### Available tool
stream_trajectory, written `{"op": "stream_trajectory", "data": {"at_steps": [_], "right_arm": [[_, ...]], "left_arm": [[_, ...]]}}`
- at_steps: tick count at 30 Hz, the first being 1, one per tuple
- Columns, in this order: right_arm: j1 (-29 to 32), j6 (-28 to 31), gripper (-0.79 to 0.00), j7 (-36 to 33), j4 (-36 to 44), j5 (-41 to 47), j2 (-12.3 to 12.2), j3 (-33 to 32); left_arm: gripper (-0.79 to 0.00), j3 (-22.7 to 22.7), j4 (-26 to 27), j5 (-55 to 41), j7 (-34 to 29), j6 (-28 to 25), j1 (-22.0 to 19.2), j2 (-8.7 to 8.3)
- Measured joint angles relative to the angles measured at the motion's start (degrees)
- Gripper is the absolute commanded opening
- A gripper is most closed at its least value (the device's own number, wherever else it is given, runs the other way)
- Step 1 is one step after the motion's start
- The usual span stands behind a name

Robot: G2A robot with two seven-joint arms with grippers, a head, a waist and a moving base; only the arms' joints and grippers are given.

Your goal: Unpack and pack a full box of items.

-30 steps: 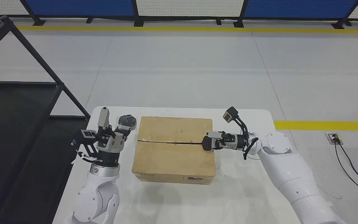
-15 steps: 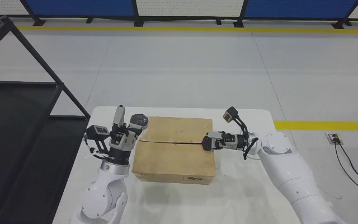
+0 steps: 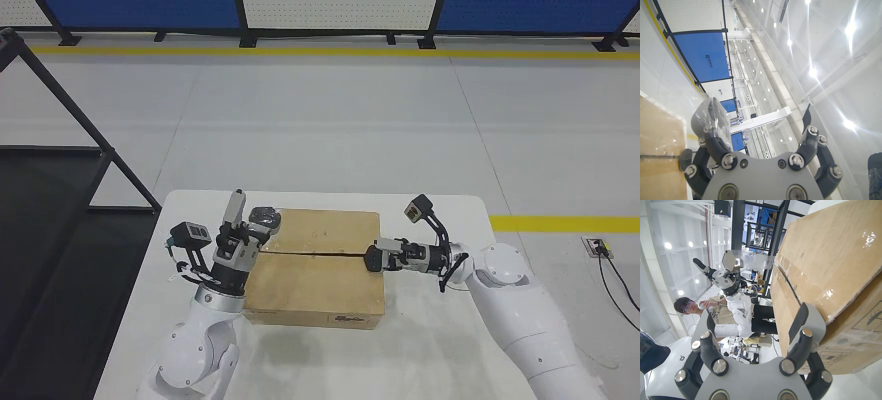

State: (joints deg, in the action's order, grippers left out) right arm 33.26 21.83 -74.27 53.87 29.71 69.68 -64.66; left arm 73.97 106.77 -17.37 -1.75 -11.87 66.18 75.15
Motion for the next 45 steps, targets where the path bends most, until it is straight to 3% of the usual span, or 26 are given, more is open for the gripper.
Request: {"op": "stream_trajectory", "data": {"at_steps": [12, 45], "right_arm": [[1.2, -3.1, 0.0, 4.8, 1.6, -3.1, -0.7, -0.9], [2.3, -1.8, 0.0, 3.3, 0.3, -1.1, -1.5, -2.2]], "left_arm": [[0.0, -1.8, -1.0, 1.7, -0.6, 0.6, -0.7, 0.62], [0.0, -10.2, -6.9, 6.3, -1.6, 4.0, -6.6, 3.24]]}}
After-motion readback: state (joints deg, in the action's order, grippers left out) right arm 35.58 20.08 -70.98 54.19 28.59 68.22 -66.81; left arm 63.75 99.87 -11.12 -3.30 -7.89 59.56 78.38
